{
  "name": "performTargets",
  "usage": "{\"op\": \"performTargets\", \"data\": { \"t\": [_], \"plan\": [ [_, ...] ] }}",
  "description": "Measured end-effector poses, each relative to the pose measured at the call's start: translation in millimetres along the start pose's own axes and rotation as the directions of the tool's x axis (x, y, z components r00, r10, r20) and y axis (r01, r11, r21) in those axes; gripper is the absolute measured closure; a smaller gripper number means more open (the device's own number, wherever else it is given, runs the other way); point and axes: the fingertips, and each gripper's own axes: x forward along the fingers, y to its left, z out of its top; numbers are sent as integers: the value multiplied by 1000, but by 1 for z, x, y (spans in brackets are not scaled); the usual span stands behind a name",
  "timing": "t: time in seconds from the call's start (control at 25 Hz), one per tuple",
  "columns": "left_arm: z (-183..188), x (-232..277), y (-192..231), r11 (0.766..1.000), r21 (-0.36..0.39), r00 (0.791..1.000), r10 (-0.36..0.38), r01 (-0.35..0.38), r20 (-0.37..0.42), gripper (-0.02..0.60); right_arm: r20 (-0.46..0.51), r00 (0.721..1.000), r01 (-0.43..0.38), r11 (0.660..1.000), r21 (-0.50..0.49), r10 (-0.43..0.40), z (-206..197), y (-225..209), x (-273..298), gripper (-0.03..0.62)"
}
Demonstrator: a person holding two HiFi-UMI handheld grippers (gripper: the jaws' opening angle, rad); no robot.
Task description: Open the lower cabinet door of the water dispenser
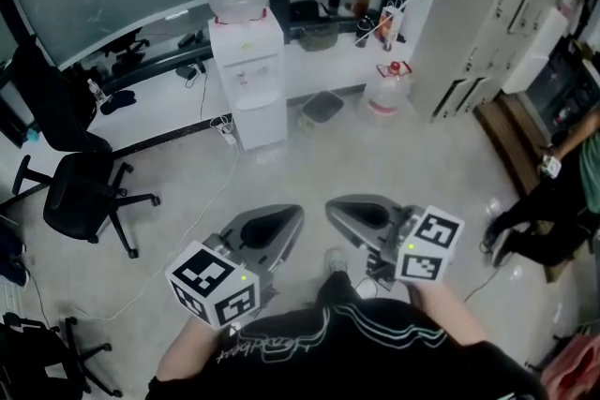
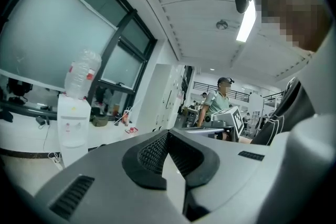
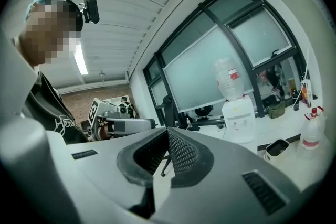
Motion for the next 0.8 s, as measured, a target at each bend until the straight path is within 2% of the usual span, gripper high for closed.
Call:
{"op": "performTargets", "data": {
  "t": [0.32, 0.56, 0.8],
  "plan": [
    [-3, 68, 28, 999, -48, 998, 3, -6, -60, 581, 1, 1000, 31, 999, 40, -31, 3, -74, -9, 580],
    [-9, 151, 66, 994, -104, 992, 5, -18, -123, 581, -28, 998, 50, 994, 96, -47, 2, -160, -18, 581],
    [-16, 247, 97, 991, -128, 983, 14, -38, -183, 581, -60, 997, 59, 991, 119, -52, 0, -250, -33, 581]
  ]
}}
